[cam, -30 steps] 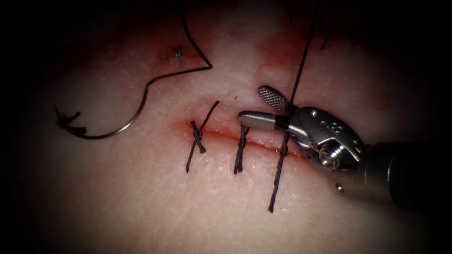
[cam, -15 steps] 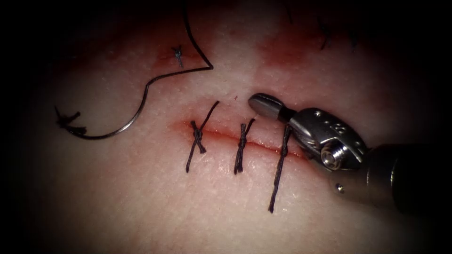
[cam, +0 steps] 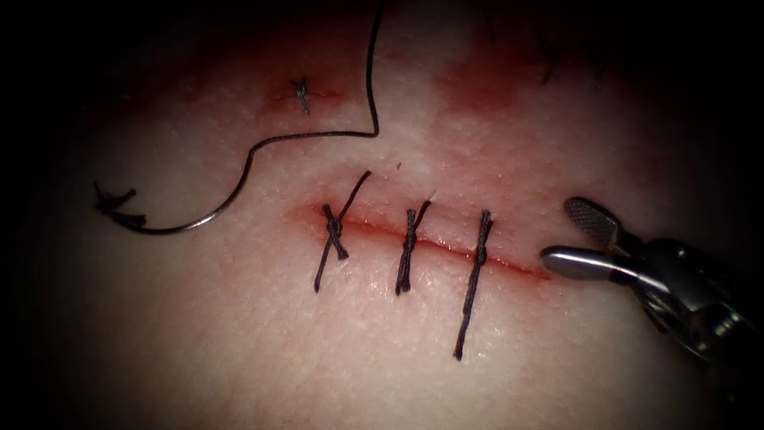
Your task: Wound Closure
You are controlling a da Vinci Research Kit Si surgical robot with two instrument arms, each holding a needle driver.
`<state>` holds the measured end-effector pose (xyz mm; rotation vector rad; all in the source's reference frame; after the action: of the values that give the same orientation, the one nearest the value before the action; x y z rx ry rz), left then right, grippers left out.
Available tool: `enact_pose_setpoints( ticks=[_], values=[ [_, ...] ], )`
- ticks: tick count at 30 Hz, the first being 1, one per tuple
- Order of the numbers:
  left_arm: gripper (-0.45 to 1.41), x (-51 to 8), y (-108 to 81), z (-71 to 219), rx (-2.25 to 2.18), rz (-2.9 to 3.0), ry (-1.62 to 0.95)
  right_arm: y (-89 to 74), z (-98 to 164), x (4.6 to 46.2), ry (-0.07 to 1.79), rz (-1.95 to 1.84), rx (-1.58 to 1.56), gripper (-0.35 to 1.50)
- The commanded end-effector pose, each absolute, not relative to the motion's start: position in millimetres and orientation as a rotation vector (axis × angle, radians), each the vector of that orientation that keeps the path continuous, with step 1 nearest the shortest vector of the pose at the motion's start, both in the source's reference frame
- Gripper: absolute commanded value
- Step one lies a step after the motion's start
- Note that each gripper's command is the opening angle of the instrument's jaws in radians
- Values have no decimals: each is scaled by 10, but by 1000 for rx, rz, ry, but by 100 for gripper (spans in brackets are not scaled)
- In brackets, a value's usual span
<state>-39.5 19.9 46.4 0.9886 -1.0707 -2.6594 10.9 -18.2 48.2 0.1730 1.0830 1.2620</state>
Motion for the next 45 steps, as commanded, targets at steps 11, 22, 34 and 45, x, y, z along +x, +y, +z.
enact_pose_setpoints(
  ticks=[11, 22, 34, 45],
  values=[
    [123, -437, 164, 571, 1321, -2860, -347, -212, 460, 143, 1100, 604, -50, 46],
    [140, -355, 149, 549, 1559, -2890, 163, -217, 443, 176, 1129, 576, -7, 148],
    [126, -238, 108, 439, 1703, -2848, -74, -229, 439, 171, 1134, 541, 25, 143],
    [99, -238, -56, 418, 1610, -2643, -275, -237, 427, 151, 1124, 494, 49, 121]
  ],
)
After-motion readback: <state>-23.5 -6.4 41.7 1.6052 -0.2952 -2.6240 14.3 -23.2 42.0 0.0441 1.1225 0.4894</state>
